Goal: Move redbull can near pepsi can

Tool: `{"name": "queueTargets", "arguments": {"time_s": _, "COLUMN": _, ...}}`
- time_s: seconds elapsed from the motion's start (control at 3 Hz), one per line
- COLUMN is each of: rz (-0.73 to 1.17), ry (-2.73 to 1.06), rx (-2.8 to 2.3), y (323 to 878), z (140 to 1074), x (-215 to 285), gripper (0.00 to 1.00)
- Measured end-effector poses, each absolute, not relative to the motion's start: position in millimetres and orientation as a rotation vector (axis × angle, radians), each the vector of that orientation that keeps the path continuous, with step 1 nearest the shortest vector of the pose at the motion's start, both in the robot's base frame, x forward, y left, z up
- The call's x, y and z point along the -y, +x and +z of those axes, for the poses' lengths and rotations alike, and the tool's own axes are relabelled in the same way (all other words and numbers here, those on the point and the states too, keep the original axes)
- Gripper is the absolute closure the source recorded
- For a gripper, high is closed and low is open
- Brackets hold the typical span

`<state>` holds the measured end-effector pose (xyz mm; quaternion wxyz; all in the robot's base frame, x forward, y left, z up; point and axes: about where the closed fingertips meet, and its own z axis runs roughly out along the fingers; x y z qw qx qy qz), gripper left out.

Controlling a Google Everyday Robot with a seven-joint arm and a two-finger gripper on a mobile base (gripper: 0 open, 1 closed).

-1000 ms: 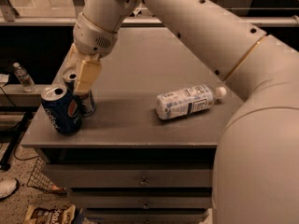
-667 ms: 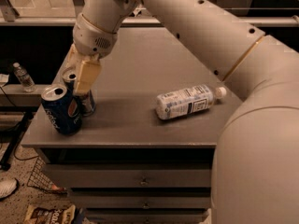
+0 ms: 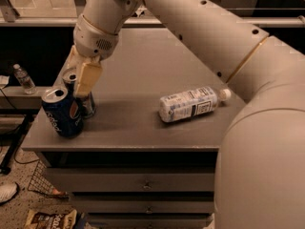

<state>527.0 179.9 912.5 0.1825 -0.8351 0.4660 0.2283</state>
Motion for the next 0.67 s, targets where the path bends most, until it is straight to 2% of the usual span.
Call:
{"name": "queueTargets", "arguments": {"time_s": 0.33, "rz": 0.645, "ry": -2.353, "rx": -1.312, "y": 527.3, "z": 911.7, "x": -182.7, "gripper": 0.12}}
{"name": "queueTargets", "arguments": {"time_s": 0.67, "rz": 0.645, "ry": -2.351, "rx": -1.309, "y": 527.6, "z": 911.0, "x": -185.1, "gripper": 0.0}}
